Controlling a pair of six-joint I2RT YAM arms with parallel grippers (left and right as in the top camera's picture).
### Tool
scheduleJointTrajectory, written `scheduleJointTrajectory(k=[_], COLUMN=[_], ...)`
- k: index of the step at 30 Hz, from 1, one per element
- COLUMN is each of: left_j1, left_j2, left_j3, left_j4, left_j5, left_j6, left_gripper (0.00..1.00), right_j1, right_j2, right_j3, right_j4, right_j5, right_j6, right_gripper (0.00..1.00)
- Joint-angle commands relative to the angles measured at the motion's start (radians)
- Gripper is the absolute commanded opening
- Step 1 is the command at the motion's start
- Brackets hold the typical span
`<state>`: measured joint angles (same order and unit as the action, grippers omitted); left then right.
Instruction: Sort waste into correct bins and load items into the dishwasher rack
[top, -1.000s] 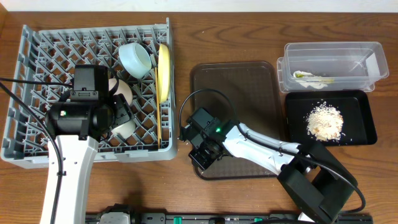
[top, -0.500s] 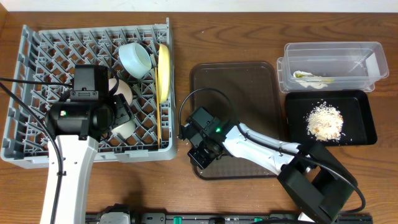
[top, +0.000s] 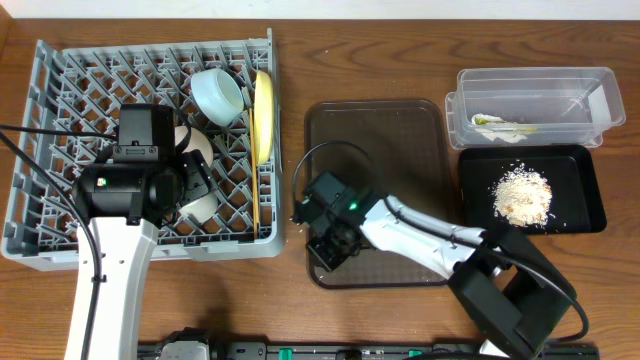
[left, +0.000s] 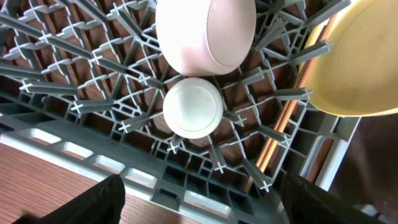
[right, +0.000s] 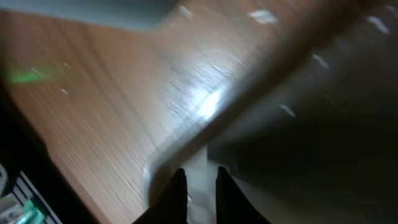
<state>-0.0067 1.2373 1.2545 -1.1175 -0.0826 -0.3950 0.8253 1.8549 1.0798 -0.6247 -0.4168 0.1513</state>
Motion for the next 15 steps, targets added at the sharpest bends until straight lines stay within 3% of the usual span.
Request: scheduleJointTrajectory(k=[1, 3, 5, 7, 10, 15], left_j1=[0.005, 0.005, 0.005, 0.005, -0.002, -0.072], left_j2=[0.001, 0.001, 0.001, 0.001, 0.001, 0.004], left_j3=[-0.003, -0.003, -0.003, -0.003, -0.003, -0.003], left_j4=[0.008, 0.017, 0.029, 0.047, 0.083, 0.103], left_j5=[-0.008, 0.005, 0.043, 0.104, 0.197, 0.203], left_j6=[0.021, 0.028, 0.043, 0.080, 0.130, 0.186], left_gripper=[0.84, 0.84, 0.85, 0.86, 0.87, 0.88], right_j1=[-0.093, -0.156, -0.225, -0.296, -0.400, -0.510], right_j2=[-0.059, -0.094, -0.133, -0.167, -0.204, -0.259], right_j3=[0.030, 0.039, 0.047, 0.061, 0.086, 0.098], right_j4=[-0.032, -0.043, -0.039, -0.035, -0.031, -0.112], right_j5=[0.012, 0.042, 0.073, 0.084, 0.092, 0.280], right_j6=[0.002, 0.002, 0.002, 0.001, 0.001, 0.003], right_gripper=[0.18, 0.24, 0.53, 0.65, 0.63, 0.61])
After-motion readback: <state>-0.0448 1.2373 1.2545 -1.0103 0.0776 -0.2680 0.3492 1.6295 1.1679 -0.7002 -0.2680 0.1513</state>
